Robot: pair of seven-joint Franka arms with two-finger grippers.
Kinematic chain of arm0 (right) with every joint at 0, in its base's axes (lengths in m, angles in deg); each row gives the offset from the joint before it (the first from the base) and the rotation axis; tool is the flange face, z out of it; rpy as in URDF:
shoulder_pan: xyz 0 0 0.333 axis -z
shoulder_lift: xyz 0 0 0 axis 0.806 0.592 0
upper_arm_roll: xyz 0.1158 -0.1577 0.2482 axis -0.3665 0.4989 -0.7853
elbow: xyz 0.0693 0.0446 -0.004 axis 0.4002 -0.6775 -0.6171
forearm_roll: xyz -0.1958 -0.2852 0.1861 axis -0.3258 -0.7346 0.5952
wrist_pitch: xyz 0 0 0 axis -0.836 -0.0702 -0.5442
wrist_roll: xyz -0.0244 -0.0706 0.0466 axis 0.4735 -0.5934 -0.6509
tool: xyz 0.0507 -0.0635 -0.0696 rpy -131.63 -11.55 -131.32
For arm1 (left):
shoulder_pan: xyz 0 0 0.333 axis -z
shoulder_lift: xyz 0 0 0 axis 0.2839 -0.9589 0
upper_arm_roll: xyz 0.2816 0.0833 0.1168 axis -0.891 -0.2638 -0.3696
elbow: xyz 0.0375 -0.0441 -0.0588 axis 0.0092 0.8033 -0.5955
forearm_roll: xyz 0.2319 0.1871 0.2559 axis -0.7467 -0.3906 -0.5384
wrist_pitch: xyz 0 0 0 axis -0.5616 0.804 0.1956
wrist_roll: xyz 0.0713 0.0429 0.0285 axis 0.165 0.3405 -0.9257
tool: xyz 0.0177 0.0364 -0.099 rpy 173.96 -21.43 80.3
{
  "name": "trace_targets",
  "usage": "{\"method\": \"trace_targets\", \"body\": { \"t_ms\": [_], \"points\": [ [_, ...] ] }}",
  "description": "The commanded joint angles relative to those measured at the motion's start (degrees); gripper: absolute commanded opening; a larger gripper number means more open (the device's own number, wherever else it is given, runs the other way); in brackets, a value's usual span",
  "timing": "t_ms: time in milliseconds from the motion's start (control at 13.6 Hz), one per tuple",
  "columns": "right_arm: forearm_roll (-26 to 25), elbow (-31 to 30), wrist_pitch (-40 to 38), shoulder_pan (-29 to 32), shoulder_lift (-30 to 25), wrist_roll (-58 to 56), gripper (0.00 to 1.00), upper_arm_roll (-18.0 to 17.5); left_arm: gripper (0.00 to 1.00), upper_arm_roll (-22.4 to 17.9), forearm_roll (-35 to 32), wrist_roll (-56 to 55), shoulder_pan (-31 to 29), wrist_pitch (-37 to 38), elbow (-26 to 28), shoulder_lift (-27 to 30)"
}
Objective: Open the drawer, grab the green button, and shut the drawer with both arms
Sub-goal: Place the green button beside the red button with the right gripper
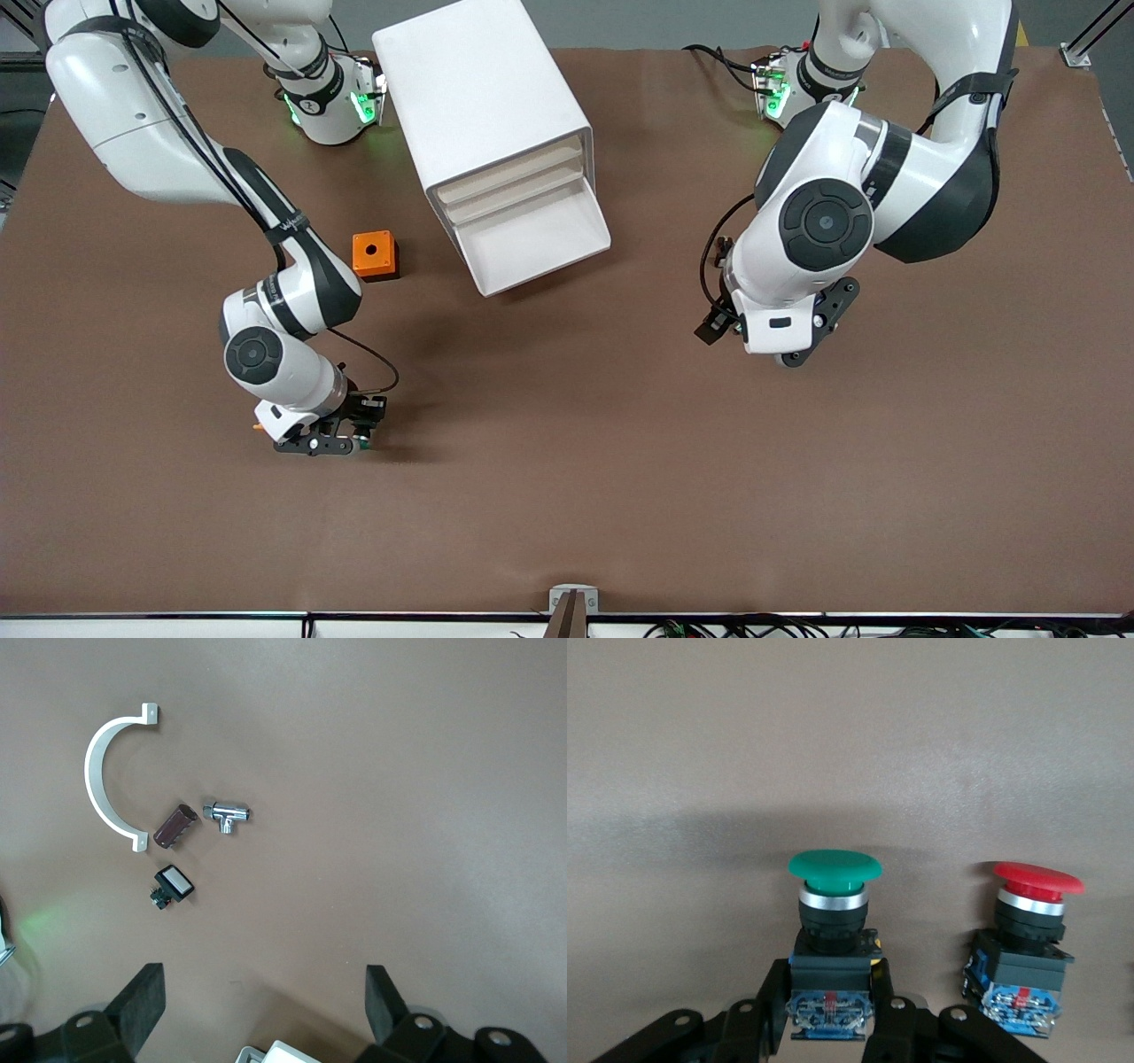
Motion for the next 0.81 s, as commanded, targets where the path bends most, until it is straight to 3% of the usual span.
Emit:
{"method": "trace_targets", "body": {
  "t_ms": [0,147,295,442,737],
  "points": [
    [-0.72,0.94,1.21,-0.45,1.25,-0.44,0.21,0.96,0.99,0.19,-0.95,1.34,0.11,0.35,0.91,0.63],
    [-0.46,1.02,1.12,-0.62,1.34,-0.18,0.35,1.14,0.99,0.19,-0.95,1.34,0.11,0.26,0.91,0.63],
    [-0.37,1.38,1.03,-0.54,1.08,-0.18,0.76,1.14,0.99,0.19,-0.95,1.43,0.11,0.26,0.91,0.63],
    [-0.37,1.46,1.12,-0.45,0.47,-0.27,1.00,1.23,0.99,0.19,-0.86,1.43,0.11,0.26,0.91,0.63],
    [-0.20,3.05,-2.29,-1.24,-4.70,-0.53,1.00,1.32,0.99,0.36,-0.60,1.43,0.11,0.26,0.82,0.63]
  ]
}}
